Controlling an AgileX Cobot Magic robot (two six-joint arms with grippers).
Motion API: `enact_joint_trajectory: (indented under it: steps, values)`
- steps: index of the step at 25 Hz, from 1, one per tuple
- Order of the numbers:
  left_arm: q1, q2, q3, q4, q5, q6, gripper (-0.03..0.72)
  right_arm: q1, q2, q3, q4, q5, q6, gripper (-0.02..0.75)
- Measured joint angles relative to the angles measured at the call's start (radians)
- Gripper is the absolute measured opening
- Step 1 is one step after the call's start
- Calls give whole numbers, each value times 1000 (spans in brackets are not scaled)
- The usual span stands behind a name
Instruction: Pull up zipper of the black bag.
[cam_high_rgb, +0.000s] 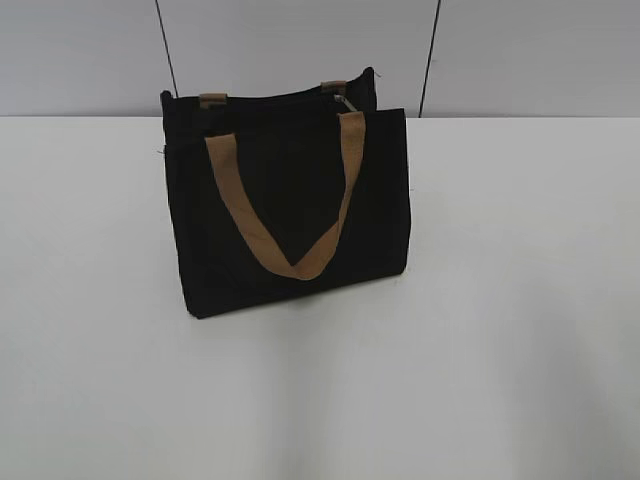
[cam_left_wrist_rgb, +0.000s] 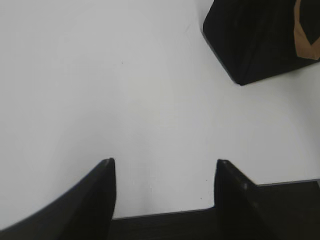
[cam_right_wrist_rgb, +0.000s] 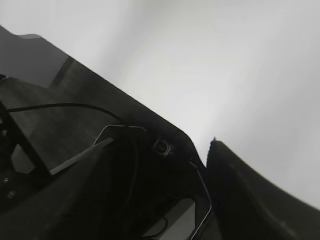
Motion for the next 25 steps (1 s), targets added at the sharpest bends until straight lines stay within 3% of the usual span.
enact_joint_trajectory:
  steps: [12,25]
  values:
    - [0,-110,63,-11,-112,41,450,0,-624,110,-357,16,244,449]
    - [0,-110,67,-20,-119,52,450,0,-649,168,-407,7,263,449]
